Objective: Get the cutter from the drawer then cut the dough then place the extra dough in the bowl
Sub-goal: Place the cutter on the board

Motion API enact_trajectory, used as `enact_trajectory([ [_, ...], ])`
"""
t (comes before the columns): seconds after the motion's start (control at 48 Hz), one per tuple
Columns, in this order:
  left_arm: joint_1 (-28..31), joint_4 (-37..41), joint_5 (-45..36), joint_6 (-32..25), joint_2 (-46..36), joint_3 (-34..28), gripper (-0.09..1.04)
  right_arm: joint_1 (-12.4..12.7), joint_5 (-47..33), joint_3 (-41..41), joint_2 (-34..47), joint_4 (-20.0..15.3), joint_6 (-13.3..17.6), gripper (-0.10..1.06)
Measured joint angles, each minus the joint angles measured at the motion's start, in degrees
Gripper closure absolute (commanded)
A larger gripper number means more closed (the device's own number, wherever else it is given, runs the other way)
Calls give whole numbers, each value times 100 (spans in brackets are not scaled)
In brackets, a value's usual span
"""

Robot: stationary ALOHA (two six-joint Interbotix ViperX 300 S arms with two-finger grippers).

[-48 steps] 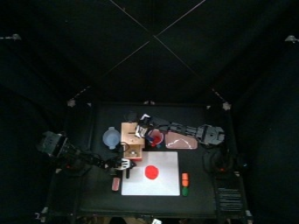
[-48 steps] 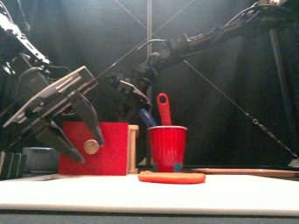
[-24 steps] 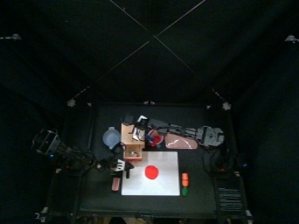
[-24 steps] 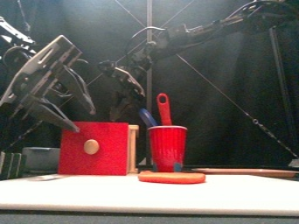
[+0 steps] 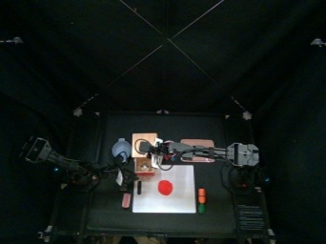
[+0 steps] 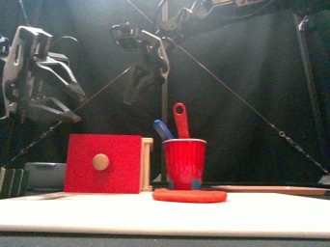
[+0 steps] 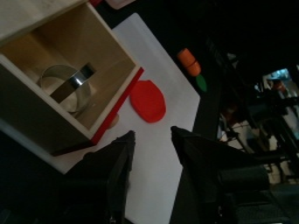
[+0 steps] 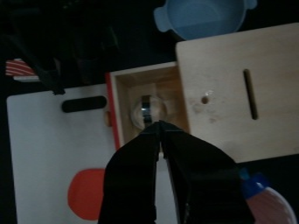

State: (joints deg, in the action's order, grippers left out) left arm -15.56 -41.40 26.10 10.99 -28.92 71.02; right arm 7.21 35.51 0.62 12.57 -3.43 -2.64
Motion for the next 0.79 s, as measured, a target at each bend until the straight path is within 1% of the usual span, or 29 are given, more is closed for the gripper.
enact_trajectory([
  [0.104,97,229,0,0,-255,158,16,-44,-501,-237,0,-70,9,17],
  [0.25,220,255,0,0,-606,343,16,-53,-923,-378,18,-123,0,16],
  [0.417,308,272,0,-9,-765,439,16,-53,-958,-396,272,-105,0,16],
  [0.792,343,272,-9,-9,-773,448,16,-44,-958,-396,659,-35,0,17],
])
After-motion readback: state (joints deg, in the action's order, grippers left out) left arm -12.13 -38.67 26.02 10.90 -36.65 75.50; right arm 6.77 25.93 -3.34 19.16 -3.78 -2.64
